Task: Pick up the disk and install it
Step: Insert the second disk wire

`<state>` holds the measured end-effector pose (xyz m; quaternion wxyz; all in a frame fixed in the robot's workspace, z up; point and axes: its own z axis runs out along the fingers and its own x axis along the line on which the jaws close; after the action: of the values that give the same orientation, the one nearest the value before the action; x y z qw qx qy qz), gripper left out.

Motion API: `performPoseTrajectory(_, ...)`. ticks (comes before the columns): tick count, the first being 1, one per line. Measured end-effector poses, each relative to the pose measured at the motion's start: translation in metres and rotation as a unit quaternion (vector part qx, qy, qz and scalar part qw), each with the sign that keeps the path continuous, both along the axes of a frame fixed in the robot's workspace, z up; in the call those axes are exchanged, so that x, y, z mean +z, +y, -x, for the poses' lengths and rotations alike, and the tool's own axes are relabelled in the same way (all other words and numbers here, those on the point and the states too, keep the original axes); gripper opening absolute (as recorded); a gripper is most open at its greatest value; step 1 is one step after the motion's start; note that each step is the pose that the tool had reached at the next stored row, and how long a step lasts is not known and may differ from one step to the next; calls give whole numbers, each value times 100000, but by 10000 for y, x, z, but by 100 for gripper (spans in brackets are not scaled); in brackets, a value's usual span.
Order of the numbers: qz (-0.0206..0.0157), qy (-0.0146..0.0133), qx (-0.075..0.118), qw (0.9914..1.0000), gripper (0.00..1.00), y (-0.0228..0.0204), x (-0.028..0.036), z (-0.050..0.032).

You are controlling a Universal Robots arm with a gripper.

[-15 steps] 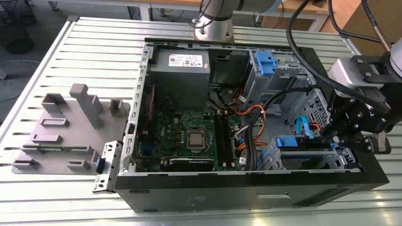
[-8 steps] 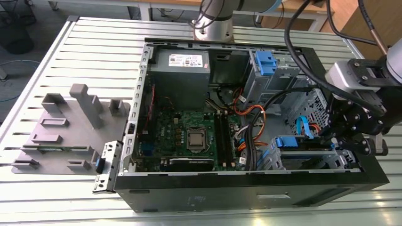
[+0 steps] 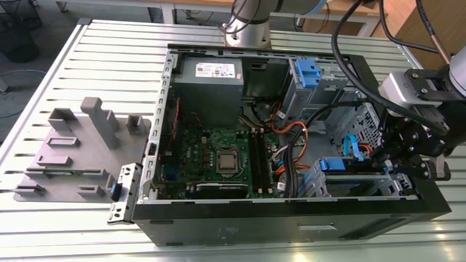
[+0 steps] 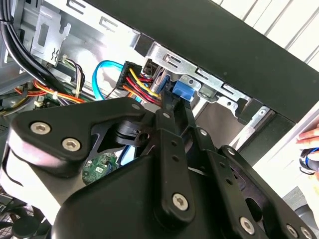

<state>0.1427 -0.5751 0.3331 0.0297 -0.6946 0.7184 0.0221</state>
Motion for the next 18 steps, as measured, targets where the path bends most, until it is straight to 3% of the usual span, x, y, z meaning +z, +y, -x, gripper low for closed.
performPoseTrajectory(13,-2,2,5,100000,24,0,-1,-7)
performPoseTrajectory(18,4,2,6,100000,16,0,-1,-10)
